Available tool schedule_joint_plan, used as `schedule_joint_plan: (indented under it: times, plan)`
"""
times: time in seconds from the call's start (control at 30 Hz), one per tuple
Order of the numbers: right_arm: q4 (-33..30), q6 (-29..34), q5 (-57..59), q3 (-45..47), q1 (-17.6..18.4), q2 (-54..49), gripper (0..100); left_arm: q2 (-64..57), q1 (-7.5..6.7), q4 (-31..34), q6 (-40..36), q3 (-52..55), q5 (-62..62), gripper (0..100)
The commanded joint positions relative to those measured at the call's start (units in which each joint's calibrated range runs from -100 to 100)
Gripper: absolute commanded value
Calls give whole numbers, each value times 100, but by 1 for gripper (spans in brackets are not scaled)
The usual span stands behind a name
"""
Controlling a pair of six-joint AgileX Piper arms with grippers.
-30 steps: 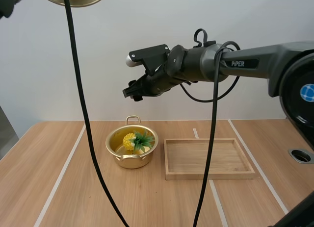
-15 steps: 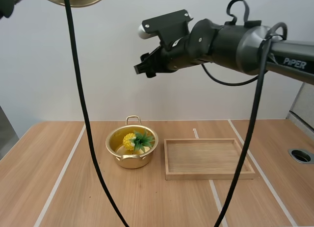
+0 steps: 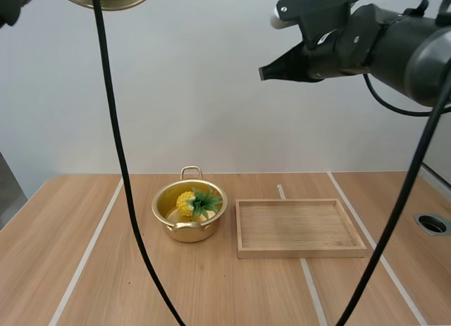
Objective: Open the pot, put the pineapple inside, and close it
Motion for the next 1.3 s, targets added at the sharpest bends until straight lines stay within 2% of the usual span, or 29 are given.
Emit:
schedule_joint_plan:
  times: [0.0, 0.1, 0.47, 0.63, 0.83, 1.03, 1.27]
  plan:
    - [68, 328, -166, -56, -20, -361, 0, -38, -10, -36, -23, -41, -113, 0]
    - [102, 515, -166, -56, -20, -703, 0, -38, -10, -36, -23, -41, -113, 0]
    - [-86, 574, 170, -43, -20, -1735, 0, -38, -10, -36, -23, -41, -113, 0]
    - [-341, 1131, 619, -43, -48, -2073, 0, -38, -10, -36, -23, -41, -113, 0]
    - [-464, 1276, 1084, -30, -216, -2298, 0, -38, -10, -36, -23, -41, -113, 0]
    - [-482, 1407, 1196, 516, -239, -2695, 0, -38, -10, -36, -23, -41, -113, 0]
    - [-784, 1407, 1515, 894, -239, -2840, 0, -38, -10, -36, -23, -41, -113, 0]
